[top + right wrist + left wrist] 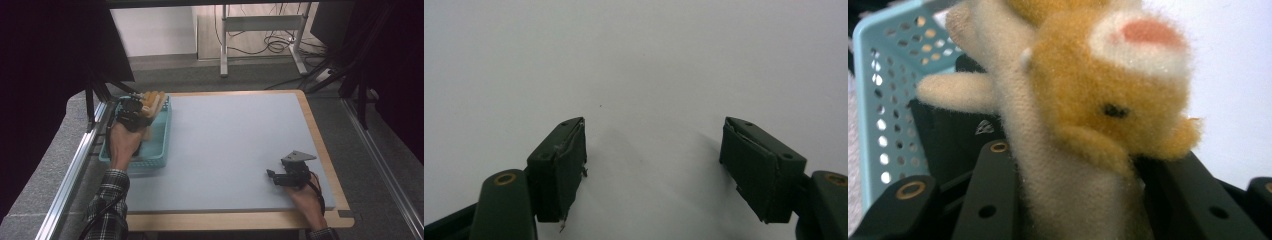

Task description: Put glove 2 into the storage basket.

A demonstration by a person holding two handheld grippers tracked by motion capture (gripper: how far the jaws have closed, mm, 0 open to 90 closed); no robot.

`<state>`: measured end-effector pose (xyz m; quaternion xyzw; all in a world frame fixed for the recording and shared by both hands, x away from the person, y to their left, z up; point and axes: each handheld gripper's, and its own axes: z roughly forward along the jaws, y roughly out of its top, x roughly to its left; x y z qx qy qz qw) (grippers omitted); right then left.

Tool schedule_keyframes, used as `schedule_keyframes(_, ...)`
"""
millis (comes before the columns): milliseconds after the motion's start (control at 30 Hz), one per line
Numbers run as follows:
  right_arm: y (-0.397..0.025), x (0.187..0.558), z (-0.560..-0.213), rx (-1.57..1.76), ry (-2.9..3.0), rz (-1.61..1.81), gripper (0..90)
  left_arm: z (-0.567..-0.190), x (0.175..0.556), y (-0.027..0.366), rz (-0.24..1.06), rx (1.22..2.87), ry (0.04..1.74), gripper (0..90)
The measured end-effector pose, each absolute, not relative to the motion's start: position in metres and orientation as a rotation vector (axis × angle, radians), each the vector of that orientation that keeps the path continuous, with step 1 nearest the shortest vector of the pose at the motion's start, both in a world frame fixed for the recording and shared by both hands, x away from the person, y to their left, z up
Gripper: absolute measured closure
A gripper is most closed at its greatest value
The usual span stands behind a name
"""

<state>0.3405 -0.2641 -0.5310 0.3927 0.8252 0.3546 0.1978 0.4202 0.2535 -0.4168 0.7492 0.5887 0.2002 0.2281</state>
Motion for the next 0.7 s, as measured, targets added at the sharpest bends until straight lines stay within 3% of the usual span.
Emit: schedule_keyframes(700, -0.264, 0.341, -0.531, 1.099, 2.309, 0.993, 26.0, -0.459, 0.451, 0.255, 0.478, 2.099, 1.712, 61.8)
